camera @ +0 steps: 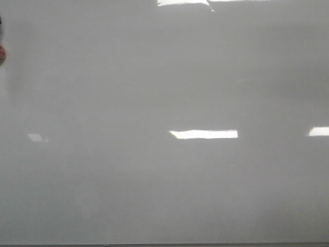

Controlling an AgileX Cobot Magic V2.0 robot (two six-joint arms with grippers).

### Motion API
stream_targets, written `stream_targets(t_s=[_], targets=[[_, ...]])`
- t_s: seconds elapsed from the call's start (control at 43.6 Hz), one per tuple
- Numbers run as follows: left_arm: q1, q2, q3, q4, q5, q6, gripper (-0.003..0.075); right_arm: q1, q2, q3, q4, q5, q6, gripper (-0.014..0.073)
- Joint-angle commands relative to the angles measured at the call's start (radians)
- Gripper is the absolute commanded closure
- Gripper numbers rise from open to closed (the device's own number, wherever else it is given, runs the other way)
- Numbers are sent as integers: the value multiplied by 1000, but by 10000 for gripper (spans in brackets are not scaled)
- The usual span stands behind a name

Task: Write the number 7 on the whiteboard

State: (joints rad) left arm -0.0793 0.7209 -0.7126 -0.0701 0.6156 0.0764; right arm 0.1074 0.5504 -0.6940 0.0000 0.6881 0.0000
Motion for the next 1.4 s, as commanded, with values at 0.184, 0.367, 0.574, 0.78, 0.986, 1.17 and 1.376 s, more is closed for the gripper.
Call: stream_targets(t_s=[0.184, 0.367, 0.574, 0.78, 0.986, 1.17, 1.376], targets=[[-4, 226, -54, -57, -192, 0, 167, 3, 9, -31, -8, -66, -11, 53], [-4, 378, -95, -84, -257, 0, 167, 3, 9, -31, -8, -66, -11, 53], [-4, 517, -141, -84, -326, 0, 190, 3, 9, -31, -8, -66, -11, 53], [-4, 614, -171, -84, -400, 0, 285, 3, 9, -31, -8, -66, -11, 53], [-4, 667, -180, -84, -459, 0, 385, 3, 9, -31, -8, -66, -11, 53], [-4, 677, -180, -84, -477, 0, 453, 3, 9, -31, -8, -68, -11, 53], [-4, 684, -180, -82, -460, 0, 555, 3, 9, -31, -8, -68, -11, 53]])
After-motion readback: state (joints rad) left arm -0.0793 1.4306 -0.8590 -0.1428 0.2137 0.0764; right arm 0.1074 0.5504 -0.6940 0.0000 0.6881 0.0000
